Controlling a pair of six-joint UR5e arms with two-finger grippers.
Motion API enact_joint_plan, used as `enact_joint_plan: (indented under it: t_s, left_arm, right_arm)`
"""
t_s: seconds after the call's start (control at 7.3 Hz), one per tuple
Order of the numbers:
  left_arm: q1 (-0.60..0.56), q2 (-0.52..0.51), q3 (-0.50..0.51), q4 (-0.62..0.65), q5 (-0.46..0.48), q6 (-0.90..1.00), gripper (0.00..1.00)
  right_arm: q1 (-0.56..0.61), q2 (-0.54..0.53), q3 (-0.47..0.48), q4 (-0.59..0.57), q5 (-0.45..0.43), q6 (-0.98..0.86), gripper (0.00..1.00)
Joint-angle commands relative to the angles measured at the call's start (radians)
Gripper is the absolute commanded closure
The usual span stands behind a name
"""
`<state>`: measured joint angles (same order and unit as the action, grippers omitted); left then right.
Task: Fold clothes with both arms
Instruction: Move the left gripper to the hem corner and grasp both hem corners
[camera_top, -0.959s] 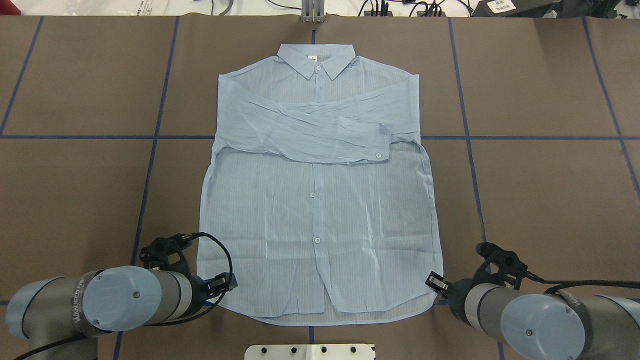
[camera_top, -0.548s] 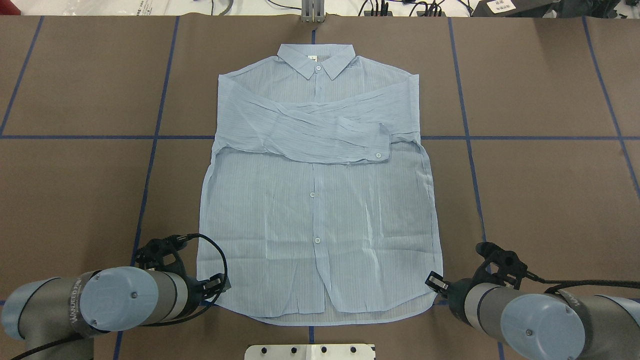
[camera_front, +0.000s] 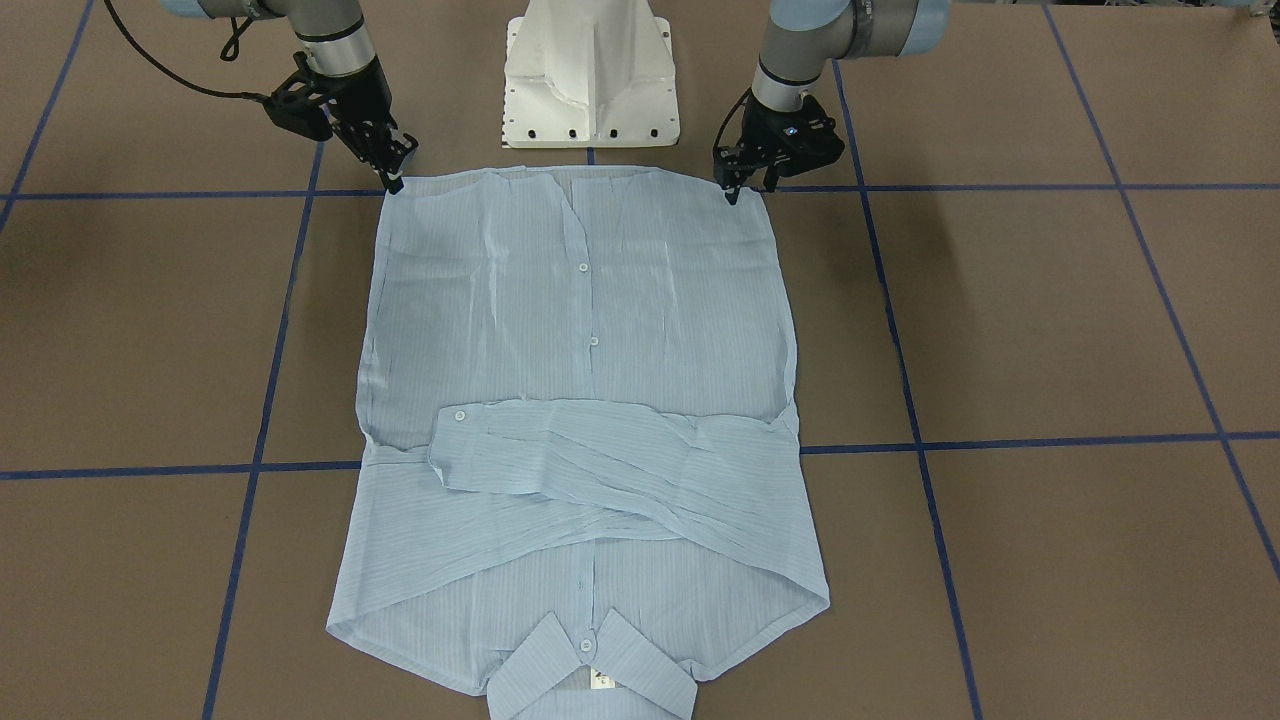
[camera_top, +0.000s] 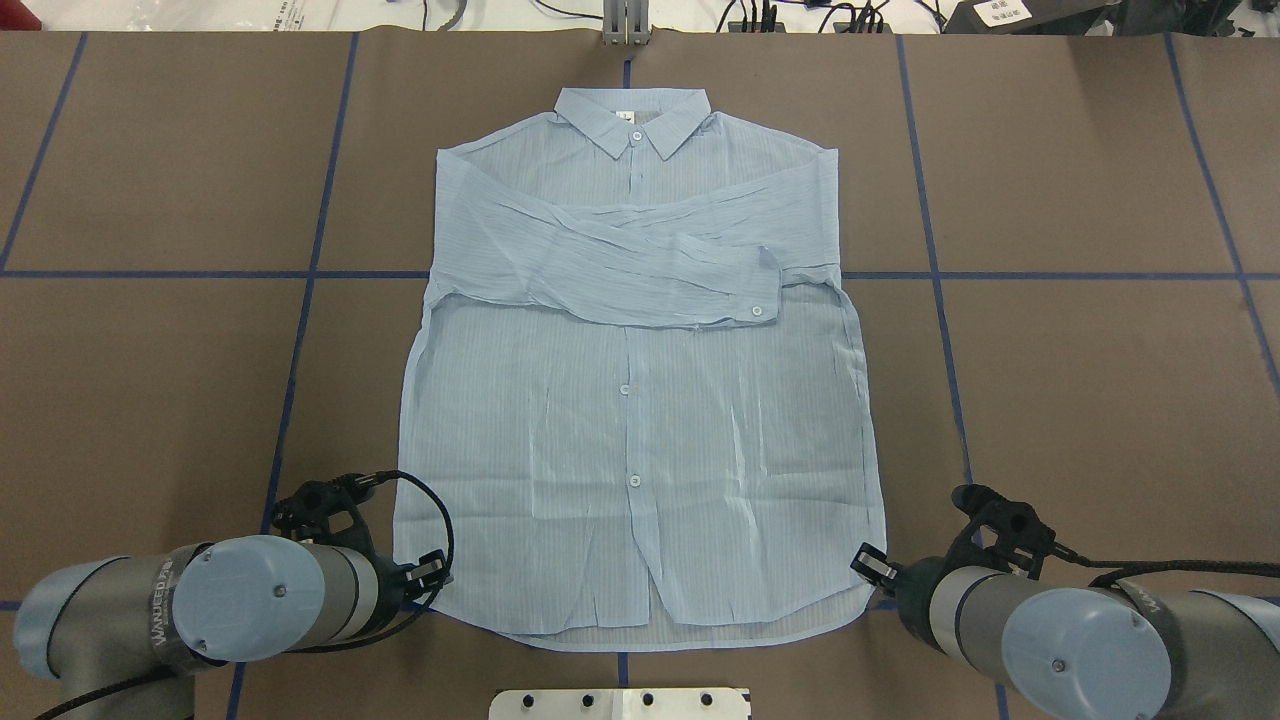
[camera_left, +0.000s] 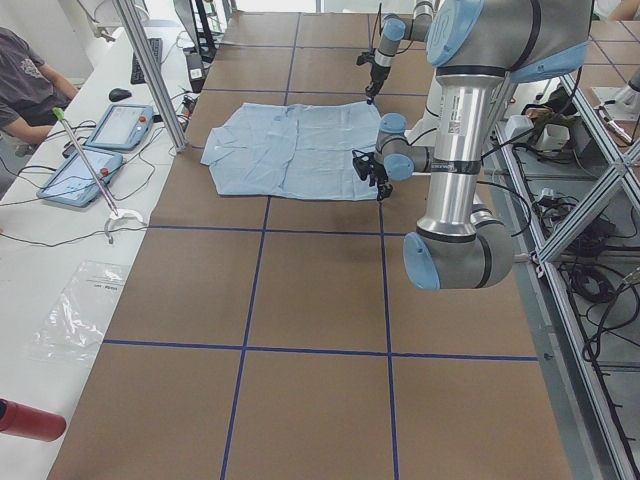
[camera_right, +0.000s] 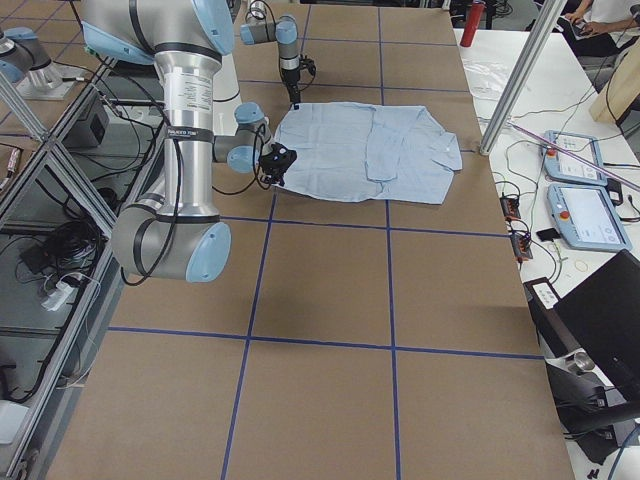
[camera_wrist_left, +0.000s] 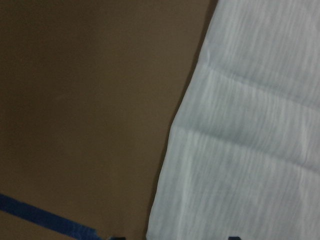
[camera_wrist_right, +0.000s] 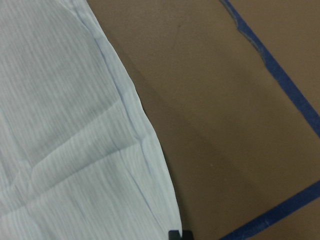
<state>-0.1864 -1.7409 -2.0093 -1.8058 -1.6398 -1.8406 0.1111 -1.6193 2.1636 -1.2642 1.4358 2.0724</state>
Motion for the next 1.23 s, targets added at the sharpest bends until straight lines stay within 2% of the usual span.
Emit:
enact_joint_plan:
  t_s: [0.0,0.14,0.27,0.41,0.96,1.1]
  left_arm:
    - [0.001,0.001,0.001,-0.001,0.000,-0.019,0.59]
    - [0.001,0.001,0.001,0.000,0.000,-0.019,0.59]
    - [-0.001,0.001,0.000,0.000,0.000,-0.020,0.71]
    - [-0.002,0.001,-0.009,0.002,0.000,-0.020,1.00]
    - [-0.011,0.006,-0.086,0.031,0.000,-0.029,1.00]
    - [-0.001,0.006,-0.100,0.031,0.000,-0.084,1.00]
  right_arm:
    - [0.001,0.001,0.001,0.000,0.000,0.000,1.00]
    - [0.001,0.001,0.001,0.000,0.002,0.000,1.00]
    - [0.001,0.001,0.008,0.000,0.002,0.000,1.00]
    - [0.002,-0.004,0.022,-0.001,0.003,0.000,1.00]
    - [-0.001,-0.007,0.057,-0.056,0.005,0.000,1.00]
    - [-0.013,-0.007,0.103,-0.102,0.008,0.003,1.00]
